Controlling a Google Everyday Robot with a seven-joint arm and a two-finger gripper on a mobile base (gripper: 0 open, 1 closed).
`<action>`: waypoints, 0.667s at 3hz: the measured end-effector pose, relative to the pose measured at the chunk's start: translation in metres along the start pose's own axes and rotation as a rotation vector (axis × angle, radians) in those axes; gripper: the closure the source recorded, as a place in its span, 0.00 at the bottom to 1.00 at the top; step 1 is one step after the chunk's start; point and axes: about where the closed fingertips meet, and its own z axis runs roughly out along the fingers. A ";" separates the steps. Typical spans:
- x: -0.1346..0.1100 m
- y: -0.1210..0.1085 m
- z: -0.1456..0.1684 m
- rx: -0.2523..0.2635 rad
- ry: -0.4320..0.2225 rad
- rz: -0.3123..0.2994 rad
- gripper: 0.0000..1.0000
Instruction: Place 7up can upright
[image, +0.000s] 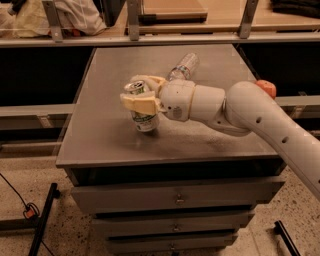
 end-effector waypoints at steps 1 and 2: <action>0.009 -0.010 0.002 0.006 -0.014 0.000 0.83; 0.014 -0.017 0.004 0.011 -0.013 -0.004 0.59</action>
Offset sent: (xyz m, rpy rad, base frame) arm 0.0322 -0.0092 -0.0222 0.0095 -0.0135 -0.0275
